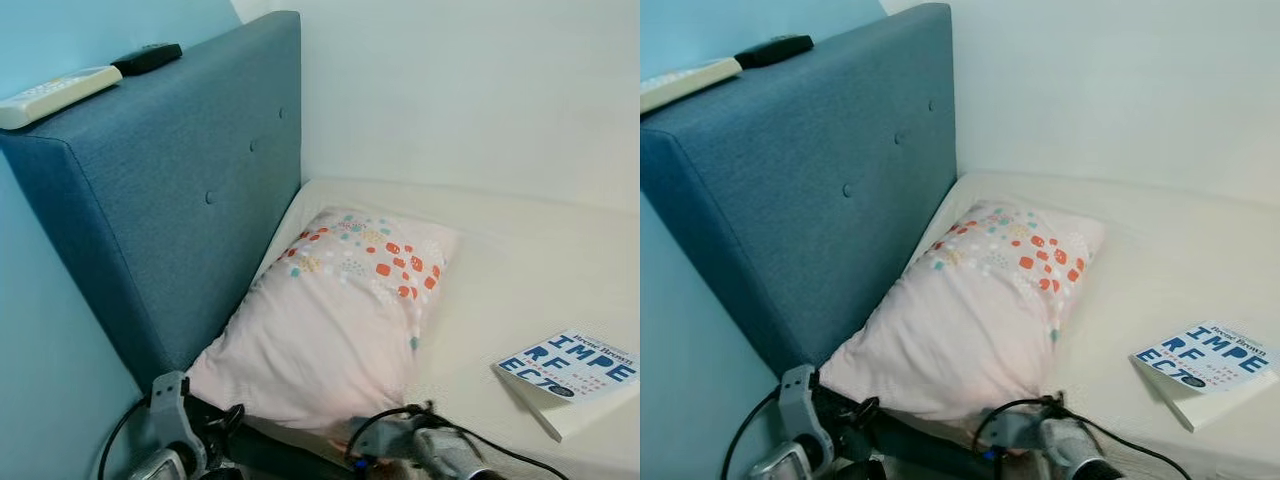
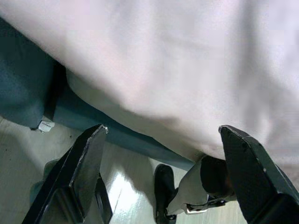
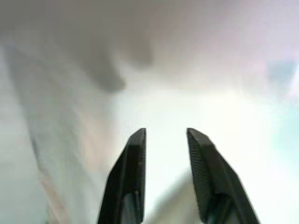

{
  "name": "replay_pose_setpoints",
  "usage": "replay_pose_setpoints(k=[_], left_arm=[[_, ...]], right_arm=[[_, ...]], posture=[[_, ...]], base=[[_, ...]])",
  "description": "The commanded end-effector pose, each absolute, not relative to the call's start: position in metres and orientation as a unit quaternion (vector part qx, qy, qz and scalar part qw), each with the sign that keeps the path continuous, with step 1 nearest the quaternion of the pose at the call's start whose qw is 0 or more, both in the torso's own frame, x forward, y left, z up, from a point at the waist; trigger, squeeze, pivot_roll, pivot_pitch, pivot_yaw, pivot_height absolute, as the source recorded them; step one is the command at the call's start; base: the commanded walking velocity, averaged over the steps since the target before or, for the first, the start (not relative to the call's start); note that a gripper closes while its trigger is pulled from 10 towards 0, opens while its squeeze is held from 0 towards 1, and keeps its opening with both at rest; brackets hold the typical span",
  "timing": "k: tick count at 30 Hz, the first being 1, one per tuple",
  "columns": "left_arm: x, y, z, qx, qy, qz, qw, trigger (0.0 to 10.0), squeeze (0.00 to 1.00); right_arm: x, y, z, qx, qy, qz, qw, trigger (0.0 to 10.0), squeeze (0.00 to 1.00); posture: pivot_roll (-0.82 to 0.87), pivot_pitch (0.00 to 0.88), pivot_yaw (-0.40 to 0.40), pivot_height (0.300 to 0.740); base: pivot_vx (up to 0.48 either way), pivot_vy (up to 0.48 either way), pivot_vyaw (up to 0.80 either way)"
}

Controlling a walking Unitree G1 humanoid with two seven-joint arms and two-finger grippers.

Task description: Clean up the room

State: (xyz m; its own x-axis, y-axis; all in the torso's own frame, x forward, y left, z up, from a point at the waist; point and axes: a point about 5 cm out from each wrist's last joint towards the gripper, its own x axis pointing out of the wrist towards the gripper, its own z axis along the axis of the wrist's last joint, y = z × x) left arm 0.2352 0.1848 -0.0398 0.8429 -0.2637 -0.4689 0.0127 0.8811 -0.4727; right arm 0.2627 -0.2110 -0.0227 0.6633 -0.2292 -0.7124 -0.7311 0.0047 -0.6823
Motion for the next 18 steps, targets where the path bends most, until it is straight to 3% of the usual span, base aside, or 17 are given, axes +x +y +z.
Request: replay_pose_setpoints(k=[1, 8, 9, 10, 11, 12, 13, 14, 15, 16, 17, 18], left_arm=[[0.234, 0.181, -0.042, -0.235, 0.275, -0.077, 0.929, 10.0, 0.0], [0.234, 0.18, -0.042, -0.239, 0.274, -0.076, 0.928, 10.0, 0.0], [0.235, 0.178, -0.042, -0.241, 0.273, -0.076, 0.928, 10.0, 0.0], [0.235, 0.178, -0.042, -0.241, 0.273, -0.076, 0.928, 10.0, 0.0], [0.235, 0.177, -0.042, -0.242, 0.273, -0.077, 0.928, 10.0, 0.0], [0.235, 0.176, -0.042, -0.242, 0.272, -0.078, 0.928, 10.0, 0.0], [0.235, 0.176, -0.042, -0.243, 0.272, -0.078, 0.928, 10.0, 0.0], [0.235, 0.176, -0.042, -0.244, 0.271, -0.079, 0.928, 10.0, 0.0], [0.235, 0.176, -0.042, -0.244, 0.271, -0.079, 0.928, 10.0, 0.0], [0.235, 0.176, -0.042, -0.244, 0.271, -0.079, 0.928, 10.0, 0.0], [0.235, 0.176, -0.042, -0.244, 0.271, -0.08, 0.928, 10.0, 0.0], [0.235, 0.176, -0.042, -0.244, 0.271, -0.08, 0.928, 10.0, 0.0]], right_arm=[[0.269, -0.234, -0.012, -0.684, 0.351, 0.159, 0.62, 0.0, 0.0], [0.278, -0.25, 0.001, -0.688, 0.327, 0.113, 0.638, 0.0, 0.0], [0.283, -0.246, 0.005, -0.66, 0.307, 0.096, 0.679, 0.0, 0.0], [0.283, -0.246, 0.005, -0.66, 0.307, 0.096, 0.679, 0.0, 0.0], [0.285, -0.241, 0.005, -0.601, 0.31, 0.081, 0.732, 0.0, 0.0], [0.287, -0.232, 0.004, -0.457, 0.329, 0.057, 0.824, 10.0, 0.0], [0.29, -0.223, 0.004, -0.293, 0.337, 0.029, 0.895, 10.0, 0.0], [0.29, -0.215, 0.003, -0.116, 0.337, 0.007, 0.934, 10.0, 0.55], [0.29, -0.21, 0.002, -0.012, 0.33, -0.004, 0.944, 10.0, 0.55], [0.29, -0.21, 0.002, -0.012, 0.33, -0.004, 0.944, 10.0, 0.55], [0.289, -0.207, 0.002, 0.051, 0.323, -0.015, 0.945, 10.0, 1.0], [0.289, -0.207, 0.002, 0.051, 0.323, -0.015, 0.945, 10.0, 1.0]], posture=[[-0.12, 0.017, -0.034, 0.611], [-0.13, 0.014, -0.036, 0.611], [-0.13, 0.013, -0.036, 0.611], [-0.13, 0.013, -0.036, 0.611], [-0.13, 0.013, -0.036, 0.611], [-0.13, 0.016, -0.037, 0.611], [-0.13, 0.016, -0.037, 0.611], [-0.13, 0.017, -0.035, 0.611], [-0.13, 0.017, -0.035, 0.611], [-0.13, 0.017, -0.035, 0.611], [-0.13, 0.02, -0.036, 0.611], [-0.13, 0.02, -0.036, 0.611]], base=[[0.0, 0.0, 0.0], [0.0, 0.0, 0.0], [0.0, 0.0, 0.0], [0.0, 0.0, 0.0], [0.0, 0.0, 0.0], [0.0, 0.0, 0.0], [0.0, 0.0, 0.0], [0.0, 0.0, 0.0], [0.0, 0.0, 0.0], [0.0, 0.0, 0.0], [0.0, 0.0, 0.0], [0.0, 0.0, 0.0]])
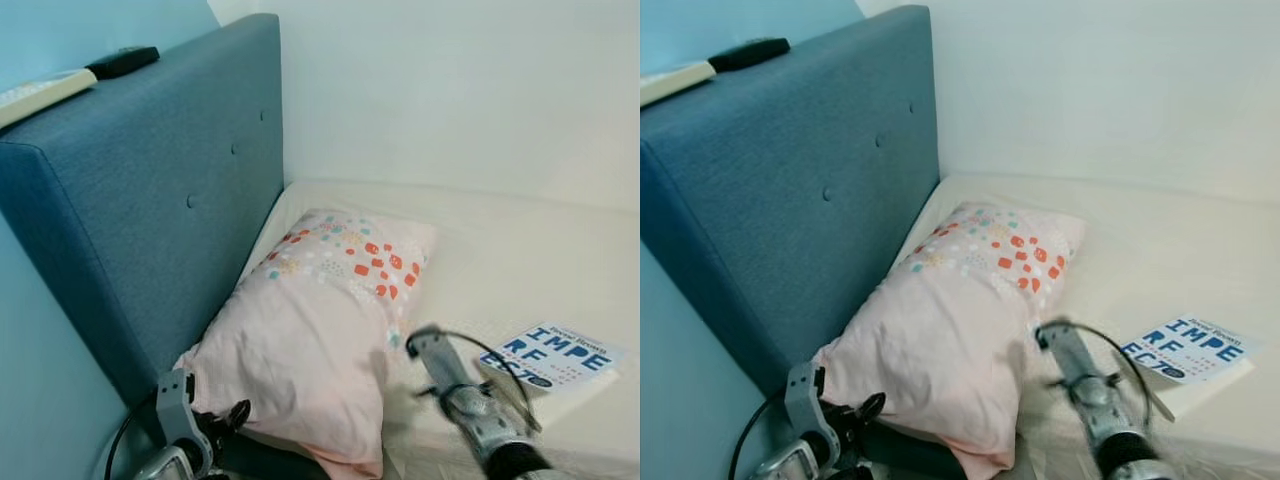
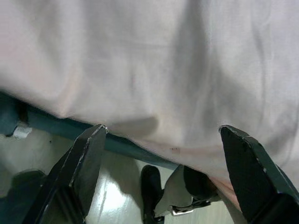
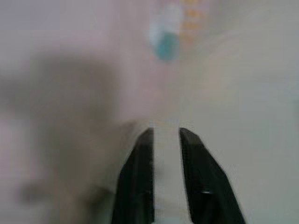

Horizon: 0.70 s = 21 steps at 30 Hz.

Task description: Clean up the room

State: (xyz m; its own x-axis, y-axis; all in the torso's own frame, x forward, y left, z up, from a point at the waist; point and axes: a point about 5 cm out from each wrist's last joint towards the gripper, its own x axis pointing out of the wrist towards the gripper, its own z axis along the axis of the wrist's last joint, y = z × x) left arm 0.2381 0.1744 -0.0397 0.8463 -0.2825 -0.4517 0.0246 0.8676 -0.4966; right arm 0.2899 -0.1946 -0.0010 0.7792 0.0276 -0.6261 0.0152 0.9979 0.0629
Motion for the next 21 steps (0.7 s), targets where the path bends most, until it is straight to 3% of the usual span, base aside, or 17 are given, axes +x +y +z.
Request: replay_pose_setpoints(k=[1, 6, 11, 15, 18, 21], left_arm=[[0.234, 0.176, -0.042, -0.243, 0.271, -0.08, 0.928, 10.0, 0.0], [0.234, 0.178, -0.043, -0.242, 0.272, -0.08, 0.928, 10.0, 0.0], [0.229, 0.183, -0.045, -0.235, 0.276, -0.083, 0.928, 10.0, 0.0], [0.228, 0.186, -0.045, -0.234, 0.276, -0.083, 0.929, 10.0, 0.0], [0.226, 0.188, -0.046, -0.227, 0.281, -0.089, 0.928, 10.0, 0.0], [0.225, 0.188, -0.046, -0.226, 0.281, -0.091, 0.928, 10.0, 0.0]], right_arm=[[0.283, -0.204, -0.006, 0.103, 0.342, -0.03, 0.934, 10.0, 1.0], [0.269, -0.193, -0.022, 0.197, 0.376, -0.048, 0.904, 10.0, 1.0], [0.237, -0.166, -0.049, 0.33, 0.419, -0.035, 0.845, 10.0, 1.0], [0.233, -0.165, -0.05, 0.353, 0.408, -0.026, 0.842, 10.0, 1.0], [0.221, -0.132, -0.049, 0.41, 0.411, 0.109, 0.807, 10.0, 1.0], [0.215, -0.126, -0.053, 0.408, 0.415, 0.122, 0.804, 10.0, 1.0]], posture=[[-0.13, 0.022, -0.035, 0.611], [-0.13, 0.029, -0.033, 0.611], [-0.11, 0.044, -0.024, 0.611], [-0.11, 0.049, -0.02, 0.611], [-0.11, 0.064, -0.005, 0.611], [-0.1, 0.07, -0.002, 0.611]], base=[[0.0, 0.0, 0.0], [0.0, 0.0, 0.0], [0.0, 0.0, 0.0], [0.0, 0.0, 0.0], [0.0, 0.0, 0.0], [0.0, 0.0, 0.0]])
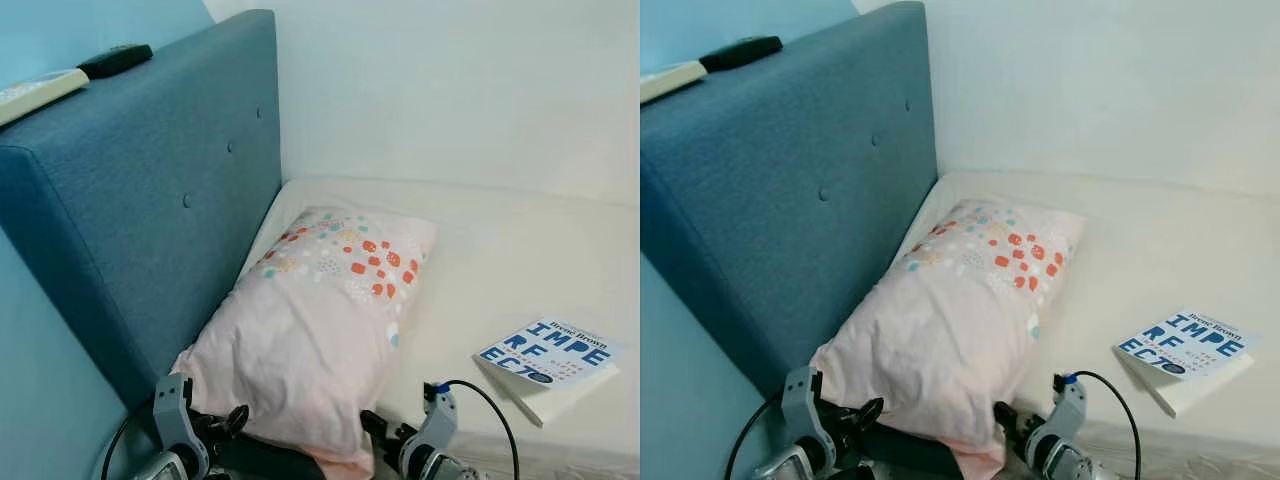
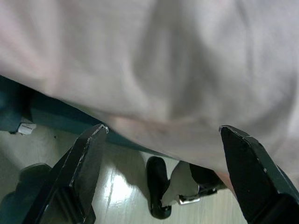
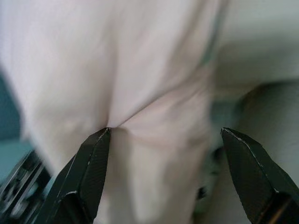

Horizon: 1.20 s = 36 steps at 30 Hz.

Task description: Clean up the room

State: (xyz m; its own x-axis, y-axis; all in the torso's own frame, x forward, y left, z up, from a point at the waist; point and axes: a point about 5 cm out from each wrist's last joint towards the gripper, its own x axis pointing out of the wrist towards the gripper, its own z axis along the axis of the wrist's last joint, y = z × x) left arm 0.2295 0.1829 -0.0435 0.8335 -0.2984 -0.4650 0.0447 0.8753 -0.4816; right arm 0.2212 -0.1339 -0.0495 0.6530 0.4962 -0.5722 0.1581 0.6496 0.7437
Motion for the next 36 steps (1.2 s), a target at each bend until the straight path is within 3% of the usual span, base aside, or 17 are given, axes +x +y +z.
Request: replay_pose_setpoints(k=[1, 8, 9, 16, 17, 18, 19, 20, 31, 36], left_arm=[[0.225, 0.188, -0.046, -0.226, 0.281, -0.091, 0.928, 10.0, 0.0], [0.222, 0.194, -0.045, -0.216, 0.279, -0.101, 0.93, 10.0, 0.0], [0.221, 0.196, -0.045, -0.213, 0.28, -0.104, 0.93, 10.0, 0.0], [0.219, 0.202, -0.044, -0.206, 0.281, -0.109, 0.931, 10.0, 0.0], [0.22, 0.202, -0.044, -0.206, 0.28, -0.109, 0.931, 10.0, 0.0], [0.22, 0.202, -0.044, -0.206, 0.28, -0.109, 0.931, 10.0, 0.0], [0.22, 0.202, -0.043, -0.206, 0.28, -0.109, 0.931, 10.0, 0.0], [0.221, 0.201, -0.043, -0.207, 0.279, -0.11, 0.931, 10.0, 0.0], [0.224, 0.191, -0.043, -0.219, 0.275, -0.114, 0.929, 10.0, 0.0], [0.224, 0.188, -0.043, -0.216, 0.276, -0.119, 0.929, 10.0, 0.0]], right_arm=[[0.215, -0.126, -0.053, 0.408, 0.415, 0.122, 0.804, 10.0, 1.0], [0.212, -0.129, -0.057, 0.42, 0.371, 0.099, 0.822, 10.0, 1.0], [0.21, -0.133, -0.061, 0.413, 0.378, 0.074, 0.825, 10.0, 0.0], [0.224, -0.15, -0.056, 0.352, 0.351, 0.014, 0.868, 10.0, 0.0], [0.23, -0.153, -0.052, 0.338, 0.334, 0.009, 0.88, 9.1, 0.0], [0.23, -0.153, -0.052, 0.338, 0.334, 0.009, 0.88, 9.1, 0.0], [0.235, -0.156, -0.049, 0.332, 0.321, 0.007, 0.887, 6.4, 0.0], [0.24, -0.16, -0.044, 0.32, 0.303, 0.01, 0.898, 0.0, 0.0], [0.267, -0.181, -0.019, 0.284, 0.233, 0.02, 0.93, 0.0, 0.0], [0.276, -0.183, -0.011, 0.29, 0.216, 0.026, 0.932, 0.0, 0.0]], posture=[[-0.1, 0.07, -0.002, 0.611], [-0.07, 0.098, 0.025, 0.611], [-0.07, 0.105, 0.031, 0.611], [-0.06, 0.107, 0.04, 0.611], [-0.05, 0.103, 0.038, 0.611], [-0.05, 0.103, 0.038, 0.611], [-0.05, 0.103, 0.038, 0.611], [-0.06, 0.102, 0.039, 0.611], [-0.07, 0.077, 0.031, 0.611], [-0.07, 0.072, 0.029, 0.611]], base=[[0.0, 0.0, 0.0], [0.0, 0.0, 0.0], [0.0, 0.0, 0.0], [0.0, 0.0, 0.0], [0.0, 0.0, 0.0], [0.0, 0.0, 0.0], [0.0, 0.0, 0.0], [0.0, 0.0, 0.0], [0.0, 0.0, 0.0], [0.0, 0.0, 0.0]])
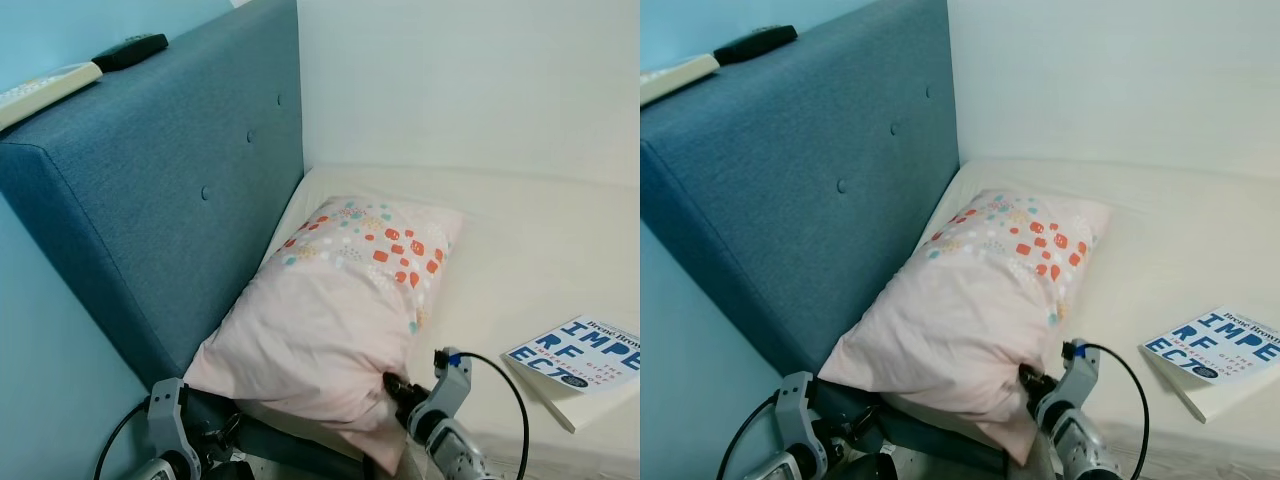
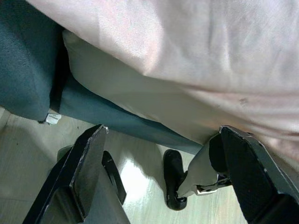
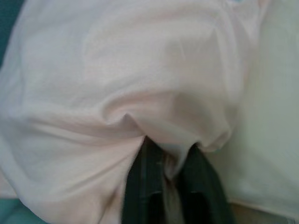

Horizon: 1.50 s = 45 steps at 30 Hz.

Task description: Clean up the room

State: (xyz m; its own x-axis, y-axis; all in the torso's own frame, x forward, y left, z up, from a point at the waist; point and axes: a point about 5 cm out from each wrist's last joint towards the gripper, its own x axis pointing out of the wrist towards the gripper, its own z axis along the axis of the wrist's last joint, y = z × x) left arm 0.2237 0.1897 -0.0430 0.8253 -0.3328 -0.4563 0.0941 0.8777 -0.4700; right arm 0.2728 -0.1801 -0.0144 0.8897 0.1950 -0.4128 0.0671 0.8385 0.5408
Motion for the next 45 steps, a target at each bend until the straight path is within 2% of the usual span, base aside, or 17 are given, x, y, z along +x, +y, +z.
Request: replay_pose_setpoints(k=[1, 6, 8, 11, 14, 15, 16, 21, 24, 27, 28, 31, 32, 33, 34, 41, 45], left_arm=[[0.224, 0.188, -0.043, -0.216, 0.276, -0.12, 0.929, 10.0, 0.0], [0.226, 0.188, -0.042, -0.217, 0.273, -0.118, 0.93, 10.0, 0.0], [0.226, 0.188, -0.042, -0.217, 0.273, -0.116, 0.93, 10.0, 0.0], [0.226, 0.188, -0.042, -0.218, 0.273, -0.116, 0.93, 10.0, 0.0], [0.228, 0.184, -0.042, -0.221, 0.272, -0.116, 0.929, 10.0, 0.0], [0.228, 0.184, -0.042, -0.221, 0.272, -0.116, 0.929, 10.0, 0.0], [0.229, 0.182, -0.042, -0.223, 0.272, -0.118, 0.929, 10.0, 0.0], [0.23, 0.18, -0.041, -0.224, 0.271, -0.119, 0.928, 10.0, 0.0], [0.23, 0.18, -0.041, -0.224, 0.271, -0.12, 0.928, 10.0, 0.0], [0.23, 0.18, -0.042, -0.224, 0.273, -0.119, 0.928, 10.0, 0.0], [0.23, 0.179, -0.042, -0.225, 0.273, -0.12, 0.928, 10.0, 0.0], [0.229, 0.179, -0.042, -0.225, 0.273, -0.12, 0.928, 10.0, 0.0], [0.229, 0.178, -0.042, -0.225, 0.273, -0.12, 0.928, 10.0, 0.0], [0.229, 0.178, -0.042, -0.225, 0.272, -0.12, 0.928, 10.0, 0.0], [0.23, 0.177, -0.042, -0.226, 0.272, -0.12, 0.928, 10.0, 0.0], [0.23, 0.177, -0.042, -0.227, 0.272, -0.118, 0.928, 10.0, 0.0], [0.231, 0.176, -0.042, -0.228, 0.271, -0.117, 0.928, 10.0, 0.0]], right_arm=[[0.276, -0.184, -0.011, 0.286, 0.217, 0.024, 0.933, 0.0, 0.0], [0.278, -0.199, -0.01, 0.232, 0.234, -0.018, 0.944, 0.0, 0.0], [0.283, -0.217, -0.003, 0.166, 0.232, -0.045, 0.957, 0.0, 0.0], [0.285, -0.227, 0.003, 0.137, 0.227, -0.062, 0.962, 0.0, 0.0], [0.296, -0.271, 0.034, 0.06, 0.18, -0.128, 0.973, 0.0, 0.0], [0.296, -0.271, 0.034, 0.06, 0.18, -0.128, 0.973, 0.0, 0.0], [0.301, -0.29, 0.054, 0.025, 0.144, -0.15, 0.978, 0.0, 0.0], [0.307, -0.309, 0.08, -0.021, 0.102, -0.165, 0.981, 0.0, 0.0], [0.308, -0.309, 0.082, -0.024, 0.099, -0.166, 0.981, 0.0, 0.0], [0.311, -0.288, 0.07, -0.001, 0.118, -0.127, 0.985, 0.0, 0.0], [0.312, -0.277, 0.062, 0.012, 0.134, -0.105, 0.985, 5.0, 0.0], [0.311, -0.269, 0.057, 0.017, 0.145, -0.092, 0.985, 5.0, 0.0], [0.31, -0.258, 0.049, 0.028, 0.158, -0.069, 0.985, 10.0, 0.25], [0.309, -0.244, 0.041, 0.045, 0.171, -0.05, 0.983, 10.0, 0.81], [0.307, -0.234, 0.035, 0.06, 0.177, -0.036, 0.982, 10.0, 1.0], [0.306, -0.221, 0.03, 0.083, 0.182, -0.022, 0.98, 10.0, 1.0], [0.313, -0.22, 0.046, 0.156, 0.14, 0.016, 0.978, 10.0, 1.0]], posture=[[-0.07, 0.071, 0.028, 0.611], [-0.07, 0.067, 0.026, 0.611], [-0.08, 0.063, 0.025, 0.611], [-0.09, 0.059, 0.023, 0.611], [-0.1, 0.057, 0.024, 0.611], [-0.1, 0.057, 0.024, 0.611], [-0.1, 0.055, 0.025, 0.611], [-0.11, 0.054, 0.025, 0.611], [-0.11, 0.054, 0.024, 0.611], [-0.11, 0.054, 0.024, 0.611], [-0.11, 0.054, 0.024, 0.611], [-0.11, 0.054, 0.024, 0.611], [-0.11, 0.054, 0.024, 0.611], [-0.11, 0.053, 0.018, 0.611], [-0.11, 0.053, 0.018, 0.611], [-0.11, 0.048, 0.013, 0.611], [-0.12, 0.04, 0.012, 0.611]], base=[[0.0, 0.0, 0.0], [0.0, 0.0, 0.0], [0.0, 0.0, 0.0], [0.0, 0.0, 0.0], [0.0, 0.0, 0.0], [0.0, 0.0, 0.0], [0.0, 0.0, 0.0], [0.0, 0.0, 0.0], [0.0, 0.0, 0.0], [0.0, 0.0, 0.0], [0.0, 0.0, 0.0], [0.0, 0.0, 0.0], [0.0, 0.0, 0.0], [0.0, 0.0, 0.0], [0.0, 0.0, 0.0], [0.0, 0.0, 0.0], [0.0, 0.0, 0.0]])
